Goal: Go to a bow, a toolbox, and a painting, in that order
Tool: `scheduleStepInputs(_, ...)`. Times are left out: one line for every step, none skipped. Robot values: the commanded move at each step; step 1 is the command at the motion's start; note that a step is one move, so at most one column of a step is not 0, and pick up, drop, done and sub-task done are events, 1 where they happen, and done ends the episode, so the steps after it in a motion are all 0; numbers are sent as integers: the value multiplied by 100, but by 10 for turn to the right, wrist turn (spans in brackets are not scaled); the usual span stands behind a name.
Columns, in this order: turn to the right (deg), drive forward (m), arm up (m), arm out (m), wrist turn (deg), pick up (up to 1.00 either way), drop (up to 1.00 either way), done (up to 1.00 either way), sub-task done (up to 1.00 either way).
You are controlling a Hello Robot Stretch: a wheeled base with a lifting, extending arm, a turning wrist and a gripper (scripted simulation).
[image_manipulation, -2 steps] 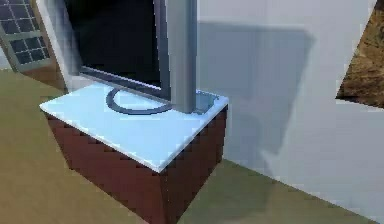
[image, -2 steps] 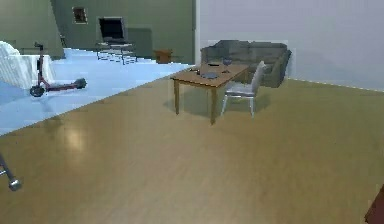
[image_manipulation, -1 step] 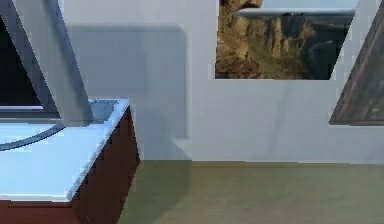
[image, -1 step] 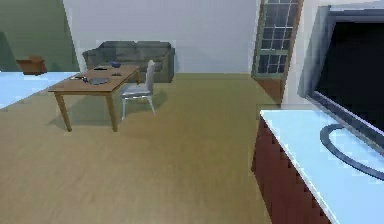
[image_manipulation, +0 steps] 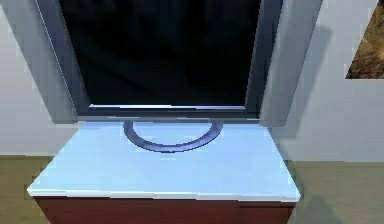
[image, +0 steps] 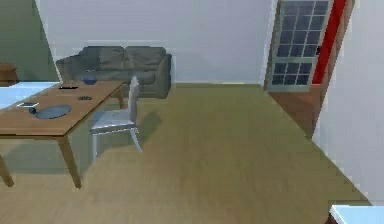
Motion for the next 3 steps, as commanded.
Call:
scheduleStepInputs(30,0,0,0,0,0,0,0,0)
scheduleStepInputs(0,85,0,0,0,0,0,0,0)
scheduleStepInputs(240,0,0,0,0,0,0,0,0)
